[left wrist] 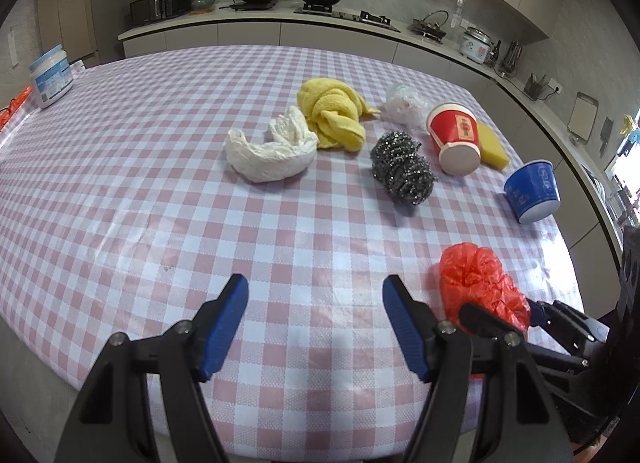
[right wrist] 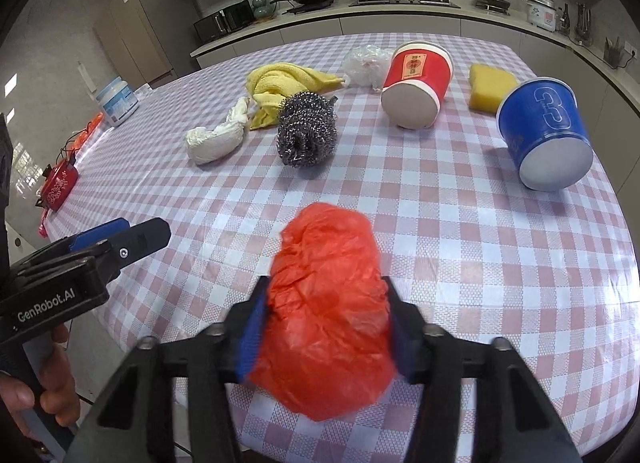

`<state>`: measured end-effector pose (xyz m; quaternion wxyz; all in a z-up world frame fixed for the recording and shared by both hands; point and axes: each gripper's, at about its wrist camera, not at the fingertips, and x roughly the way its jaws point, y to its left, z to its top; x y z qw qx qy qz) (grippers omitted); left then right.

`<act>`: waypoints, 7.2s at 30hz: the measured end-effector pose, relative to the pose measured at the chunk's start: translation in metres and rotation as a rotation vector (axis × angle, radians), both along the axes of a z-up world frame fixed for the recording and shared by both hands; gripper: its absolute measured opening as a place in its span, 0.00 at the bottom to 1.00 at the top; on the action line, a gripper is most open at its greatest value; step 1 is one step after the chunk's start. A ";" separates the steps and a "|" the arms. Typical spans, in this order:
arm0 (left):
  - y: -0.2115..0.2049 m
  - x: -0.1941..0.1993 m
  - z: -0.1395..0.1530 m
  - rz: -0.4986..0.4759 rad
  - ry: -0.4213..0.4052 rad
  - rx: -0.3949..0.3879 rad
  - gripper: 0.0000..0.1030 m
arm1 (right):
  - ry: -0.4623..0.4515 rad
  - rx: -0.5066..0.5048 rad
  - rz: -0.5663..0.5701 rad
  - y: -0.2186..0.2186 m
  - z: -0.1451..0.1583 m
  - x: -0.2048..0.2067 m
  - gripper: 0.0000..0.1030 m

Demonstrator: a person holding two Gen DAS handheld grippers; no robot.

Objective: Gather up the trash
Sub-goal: 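Grasp the red plastic bag with the right tool, then grasp the white plastic bag with the left tool while the right tool holds the red bag, then carry the white bag and red bag with both tools over the black bucket, then open both tools to drop the bags into the bucket, then move both open tools back toward the steel wool and blue bucket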

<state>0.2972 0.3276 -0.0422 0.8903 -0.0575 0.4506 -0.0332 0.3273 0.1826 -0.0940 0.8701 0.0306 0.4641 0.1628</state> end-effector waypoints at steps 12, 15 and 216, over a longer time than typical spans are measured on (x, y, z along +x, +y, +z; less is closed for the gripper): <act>-0.003 0.033 -0.006 -0.036 0.007 0.013 0.69 | -0.055 0.017 -0.106 -0.017 0.013 0.028 0.42; -0.002 0.042 -0.009 -0.042 0.015 0.016 0.69 | -0.061 0.016 -0.130 -0.019 0.014 0.039 0.42; -0.170 -0.005 0.049 -0.109 -0.091 0.026 0.64 | -0.087 0.053 -0.311 -0.219 0.068 -0.010 0.77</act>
